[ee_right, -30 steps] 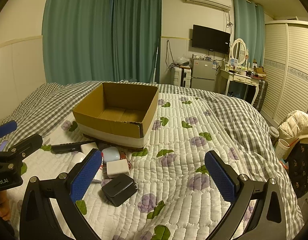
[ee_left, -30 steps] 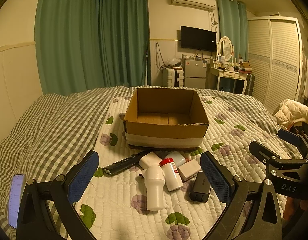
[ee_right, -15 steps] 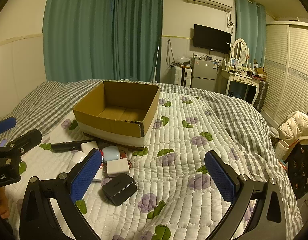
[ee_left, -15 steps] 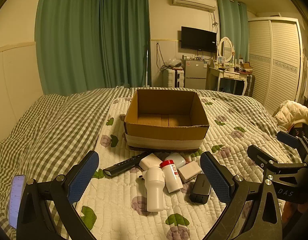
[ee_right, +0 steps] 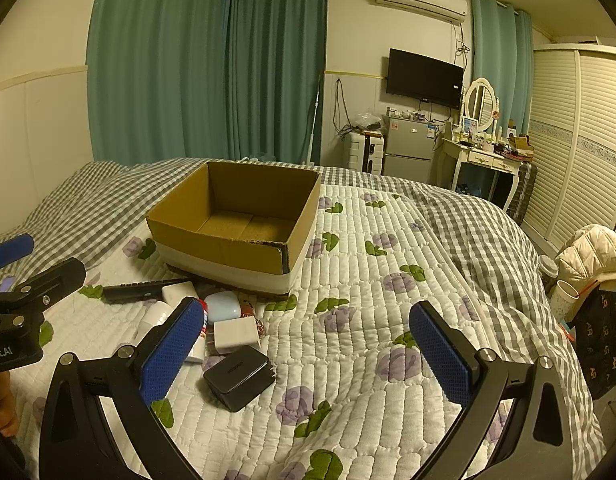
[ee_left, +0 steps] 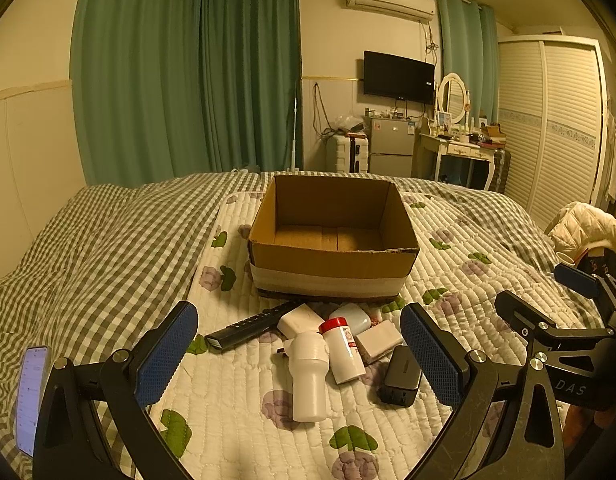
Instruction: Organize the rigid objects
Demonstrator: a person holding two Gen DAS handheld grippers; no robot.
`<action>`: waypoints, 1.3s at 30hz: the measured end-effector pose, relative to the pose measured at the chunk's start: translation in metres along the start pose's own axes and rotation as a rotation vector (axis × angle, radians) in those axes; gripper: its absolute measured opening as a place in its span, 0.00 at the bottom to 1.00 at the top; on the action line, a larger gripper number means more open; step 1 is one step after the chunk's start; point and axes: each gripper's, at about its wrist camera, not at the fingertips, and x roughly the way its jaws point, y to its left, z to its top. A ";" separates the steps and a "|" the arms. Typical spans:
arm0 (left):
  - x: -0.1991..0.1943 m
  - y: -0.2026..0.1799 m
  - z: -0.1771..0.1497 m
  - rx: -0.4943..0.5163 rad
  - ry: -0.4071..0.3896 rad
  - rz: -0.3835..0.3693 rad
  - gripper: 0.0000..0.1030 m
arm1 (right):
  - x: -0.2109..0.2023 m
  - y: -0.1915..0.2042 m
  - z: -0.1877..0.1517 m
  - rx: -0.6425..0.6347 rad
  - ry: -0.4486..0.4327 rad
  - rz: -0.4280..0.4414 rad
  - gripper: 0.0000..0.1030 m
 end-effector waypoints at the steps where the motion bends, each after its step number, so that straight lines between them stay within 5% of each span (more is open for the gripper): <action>1: 0.000 0.000 0.000 0.000 0.000 0.001 1.00 | 0.000 0.000 -0.001 -0.001 -0.001 -0.001 1.00; 25: -0.015 -0.001 0.023 0.007 -0.040 0.048 1.00 | -0.011 0.001 0.024 -0.077 0.025 0.000 1.00; 31: 0.047 -0.002 -0.004 0.000 0.138 0.049 0.99 | 0.016 -0.011 0.033 -0.070 0.083 -0.002 1.00; 39: 0.106 -0.008 -0.045 0.009 0.327 0.064 0.89 | 0.072 -0.002 -0.003 -0.081 0.232 0.063 1.00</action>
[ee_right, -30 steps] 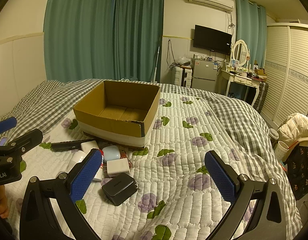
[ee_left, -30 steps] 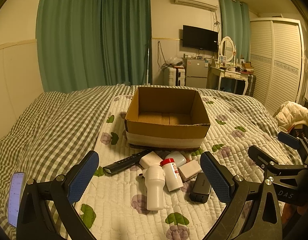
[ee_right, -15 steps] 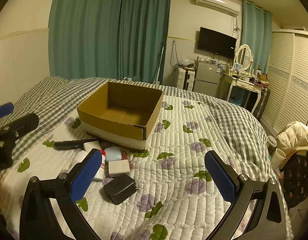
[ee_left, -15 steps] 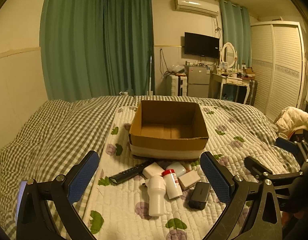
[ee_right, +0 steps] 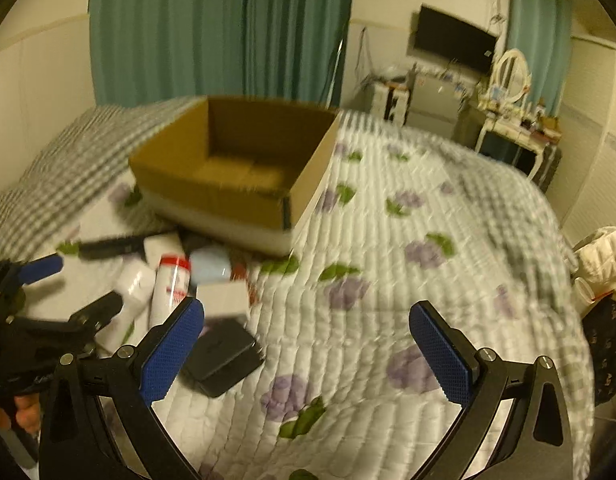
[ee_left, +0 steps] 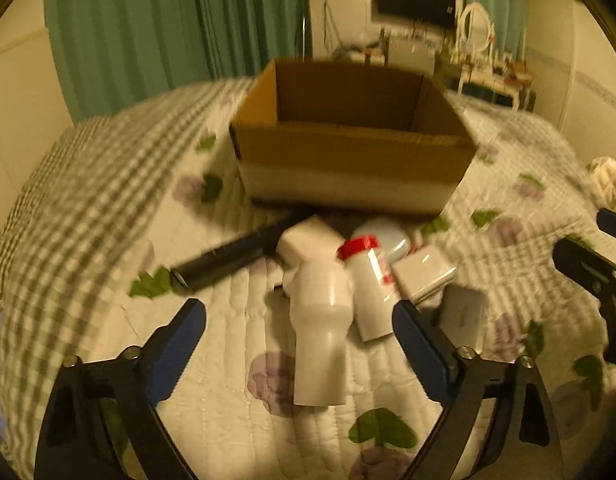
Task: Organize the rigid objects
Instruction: 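Grasp the white bottle with the left tool while the right tool grasps the black power bank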
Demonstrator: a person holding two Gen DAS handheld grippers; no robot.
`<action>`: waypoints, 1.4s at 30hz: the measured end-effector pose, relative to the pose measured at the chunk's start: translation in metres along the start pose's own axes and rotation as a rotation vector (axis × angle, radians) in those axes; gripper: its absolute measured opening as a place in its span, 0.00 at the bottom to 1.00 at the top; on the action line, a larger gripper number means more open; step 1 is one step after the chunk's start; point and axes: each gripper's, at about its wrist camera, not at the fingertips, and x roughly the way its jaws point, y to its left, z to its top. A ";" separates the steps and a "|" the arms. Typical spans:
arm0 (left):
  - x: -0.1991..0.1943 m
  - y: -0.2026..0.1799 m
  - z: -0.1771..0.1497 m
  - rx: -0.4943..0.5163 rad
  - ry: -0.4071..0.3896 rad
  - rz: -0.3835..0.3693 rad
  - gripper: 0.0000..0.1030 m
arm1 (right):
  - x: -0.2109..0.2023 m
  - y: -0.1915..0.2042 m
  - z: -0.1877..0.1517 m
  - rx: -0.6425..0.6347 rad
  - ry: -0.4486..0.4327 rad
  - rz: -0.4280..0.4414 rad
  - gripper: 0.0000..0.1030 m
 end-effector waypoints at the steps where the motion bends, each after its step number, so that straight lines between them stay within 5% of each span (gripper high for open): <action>1: 0.006 0.001 -0.001 -0.008 0.022 -0.006 0.87 | 0.004 0.000 -0.002 0.001 0.012 0.013 1.00; 6: 0.030 0.003 -0.005 -0.016 0.110 -0.008 0.74 | 0.020 -0.004 -0.006 0.039 0.070 0.082 1.00; 10: 0.041 -0.005 -0.009 0.007 0.154 -0.059 0.43 | 0.029 0.000 -0.007 0.040 0.101 0.099 1.00; 20: -0.005 0.004 0.001 0.031 0.026 -0.057 0.41 | 0.037 0.027 -0.008 -0.052 0.140 0.132 1.00; 29: -0.004 0.020 0.003 -0.016 0.047 -0.093 0.41 | 0.087 0.060 -0.021 -0.128 0.312 0.160 0.99; 34: -0.006 0.019 -0.001 -0.023 0.057 -0.109 0.41 | 0.104 0.064 -0.028 -0.145 0.375 0.151 0.78; 42: -0.030 0.024 0.004 -0.001 0.031 -0.120 0.41 | 0.062 0.063 -0.019 -0.149 0.242 0.134 0.73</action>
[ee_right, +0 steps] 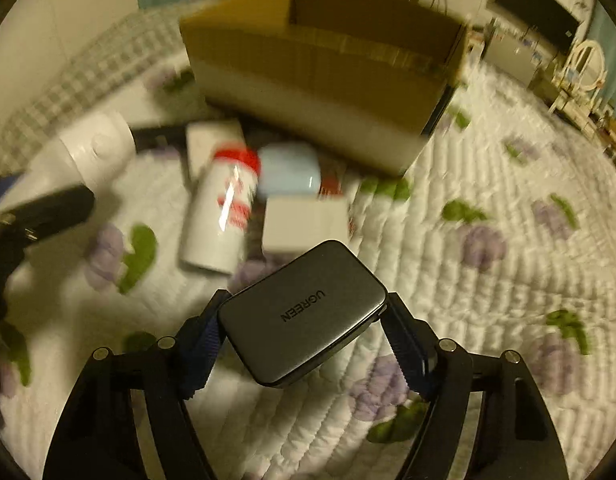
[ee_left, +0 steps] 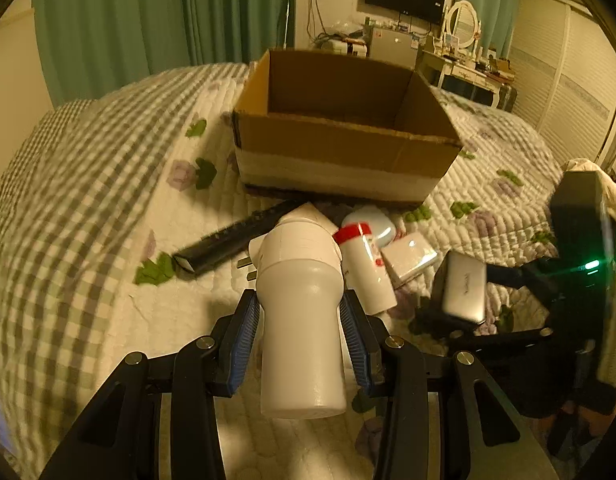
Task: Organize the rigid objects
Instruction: 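Grasp the white bottle with the left tool while the right tool grasps the black power bank, then lower the white bottle into the box with the left tool while the right tool drops the power bank in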
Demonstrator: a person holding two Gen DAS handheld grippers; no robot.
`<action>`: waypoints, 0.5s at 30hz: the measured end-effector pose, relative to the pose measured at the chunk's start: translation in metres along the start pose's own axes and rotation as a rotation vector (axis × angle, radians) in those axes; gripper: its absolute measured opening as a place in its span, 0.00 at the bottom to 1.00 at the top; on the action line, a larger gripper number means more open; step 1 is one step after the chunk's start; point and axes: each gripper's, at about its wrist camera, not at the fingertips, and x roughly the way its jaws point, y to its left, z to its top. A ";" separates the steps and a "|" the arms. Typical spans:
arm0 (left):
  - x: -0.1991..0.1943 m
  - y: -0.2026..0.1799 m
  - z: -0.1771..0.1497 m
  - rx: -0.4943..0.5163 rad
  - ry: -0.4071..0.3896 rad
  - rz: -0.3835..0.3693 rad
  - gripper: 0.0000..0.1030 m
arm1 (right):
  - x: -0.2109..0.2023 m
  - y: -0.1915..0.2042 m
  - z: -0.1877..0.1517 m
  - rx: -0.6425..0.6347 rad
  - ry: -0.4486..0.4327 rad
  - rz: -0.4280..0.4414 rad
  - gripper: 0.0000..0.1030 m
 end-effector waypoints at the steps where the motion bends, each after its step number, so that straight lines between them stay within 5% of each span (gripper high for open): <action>1: -0.003 0.000 0.002 0.003 -0.006 0.000 0.41 | -0.009 -0.002 0.003 0.006 -0.022 0.003 0.73; 10: -0.046 0.006 0.082 0.028 -0.142 -0.071 0.41 | -0.125 -0.025 0.078 0.008 -0.244 -0.028 0.73; 15: -0.038 0.004 0.145 0.061 -0.186 -0.089 0.41 | -0.154 -0.036 0.140 -0.036 -0.344 -0.043 0.73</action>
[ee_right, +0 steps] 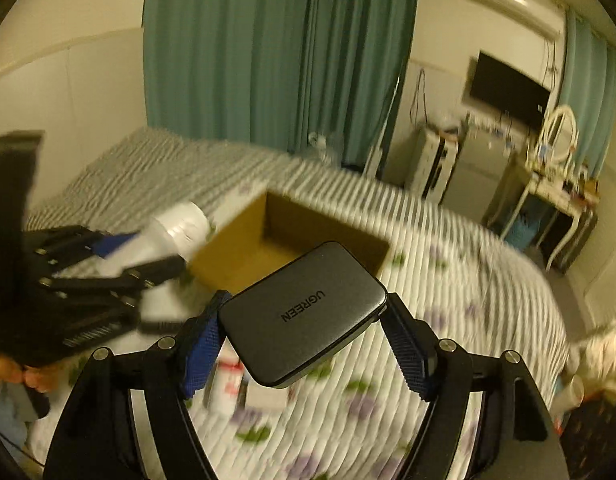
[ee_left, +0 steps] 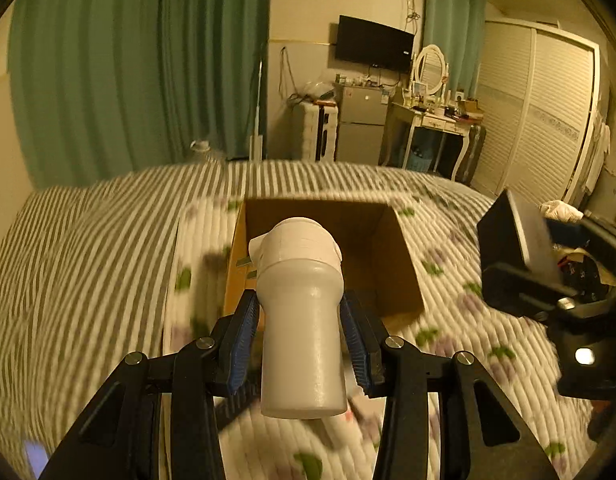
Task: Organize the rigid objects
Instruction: 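Lower the white bottle into the box with the left tool while the right tool drops the power bank in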
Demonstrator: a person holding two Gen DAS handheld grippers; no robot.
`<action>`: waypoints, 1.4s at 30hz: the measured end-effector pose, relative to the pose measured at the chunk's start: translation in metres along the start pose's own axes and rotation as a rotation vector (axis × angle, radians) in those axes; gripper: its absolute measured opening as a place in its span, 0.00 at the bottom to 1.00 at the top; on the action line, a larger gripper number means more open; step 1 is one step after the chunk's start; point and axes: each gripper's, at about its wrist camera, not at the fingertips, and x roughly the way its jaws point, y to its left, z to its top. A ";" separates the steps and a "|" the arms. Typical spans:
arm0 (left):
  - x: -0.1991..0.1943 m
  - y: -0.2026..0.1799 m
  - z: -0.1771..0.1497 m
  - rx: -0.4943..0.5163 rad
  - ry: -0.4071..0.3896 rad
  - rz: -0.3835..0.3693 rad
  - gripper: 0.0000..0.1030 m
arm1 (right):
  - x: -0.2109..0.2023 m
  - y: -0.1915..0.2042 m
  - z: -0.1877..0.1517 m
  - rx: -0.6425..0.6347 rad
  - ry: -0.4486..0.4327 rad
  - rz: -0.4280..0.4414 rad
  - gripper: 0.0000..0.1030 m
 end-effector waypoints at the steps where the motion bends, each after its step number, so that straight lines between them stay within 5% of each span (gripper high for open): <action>1: 0.007 0.002 0.008 -0.003 0.003 -0.004 0.41 | 0.003 -0.005 0.010 -0.003 -0.015 -0.001 0.73; 8: 0.088 -0.001 0.029 0.053 0.067 0.009 0.42 | 0.060 -0.026 0.039 0.024 -0.014 0.030 0.73; 18: 0.160 -0.002 0.001 0.053 0.136 0.010 0.42 | 0.139 -0.050 0.004 0.046 0.075 0.084 0.73; 21: 0.155 -0.003 0.005 0.060 0.105 0.017 0.49 | 0.149 -0.054 0.001 0.042 0.073 0.099 0.73; 23: 0.150 -0.002 0.011 0.062 0.078 0.025 0.62 | 0.154 -0.059 0.003 0.045 0.068 0.109 0.73; 34: 0.104 0.013 0.014 0.049 0.029 0.089 0.62 | 0.176 -0.051 -0.001 0.038 0.084 0.066 0.75; 36: 0.092 0.016 0.009 0.036 0.033 0.095 0.62 | 0.167 -0.050 0.002 0.048 0.049 0.031 0.85; 42: 0.053 0.019 -0.003 0.006 0.026 0.121 0.64 | 0.111 -0.052 0.012 0.083 -0.013 0.014 0.85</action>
